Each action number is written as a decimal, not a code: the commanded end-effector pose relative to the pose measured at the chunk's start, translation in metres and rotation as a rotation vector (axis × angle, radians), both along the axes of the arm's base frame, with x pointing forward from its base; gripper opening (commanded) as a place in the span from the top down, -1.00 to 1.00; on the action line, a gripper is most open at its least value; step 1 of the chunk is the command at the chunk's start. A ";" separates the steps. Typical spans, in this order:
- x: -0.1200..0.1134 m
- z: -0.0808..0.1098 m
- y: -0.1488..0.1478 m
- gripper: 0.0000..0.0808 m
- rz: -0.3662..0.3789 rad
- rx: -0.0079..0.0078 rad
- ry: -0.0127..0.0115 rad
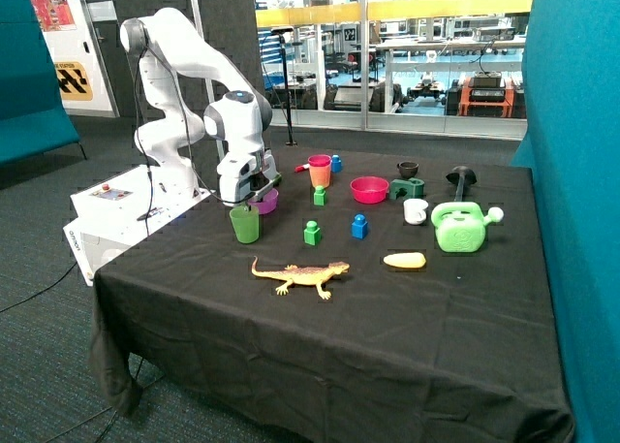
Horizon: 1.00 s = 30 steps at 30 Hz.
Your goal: Stack the cups
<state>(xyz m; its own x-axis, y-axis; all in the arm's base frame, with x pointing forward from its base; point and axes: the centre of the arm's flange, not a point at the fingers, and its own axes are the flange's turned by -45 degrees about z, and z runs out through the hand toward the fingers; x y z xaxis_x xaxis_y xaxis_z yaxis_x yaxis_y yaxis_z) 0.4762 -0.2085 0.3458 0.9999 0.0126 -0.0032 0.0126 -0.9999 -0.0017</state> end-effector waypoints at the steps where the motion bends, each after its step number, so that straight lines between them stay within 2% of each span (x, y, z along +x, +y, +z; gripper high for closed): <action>1: 0.005 -0.011 0.006 -0.08 0.008 -0.0016 -0.0032; 3: 0.006 -0.012 0.008 -0.05 0.011 -0.0016 -0.0032; 8: 0.008 -0.015 0.012 0.22 0.012 -0.0016 -0.0032; 16: 0.008 -0.018 0.014 0.54 0.011 -0.0016 -0.0032; 20: 0.006 -0.018 0.013 0.93 0.002 -0.0016 -0.0032; 30: 0.001 -0.015 0.007 1.00 -0.017 -0.0017 -0.0032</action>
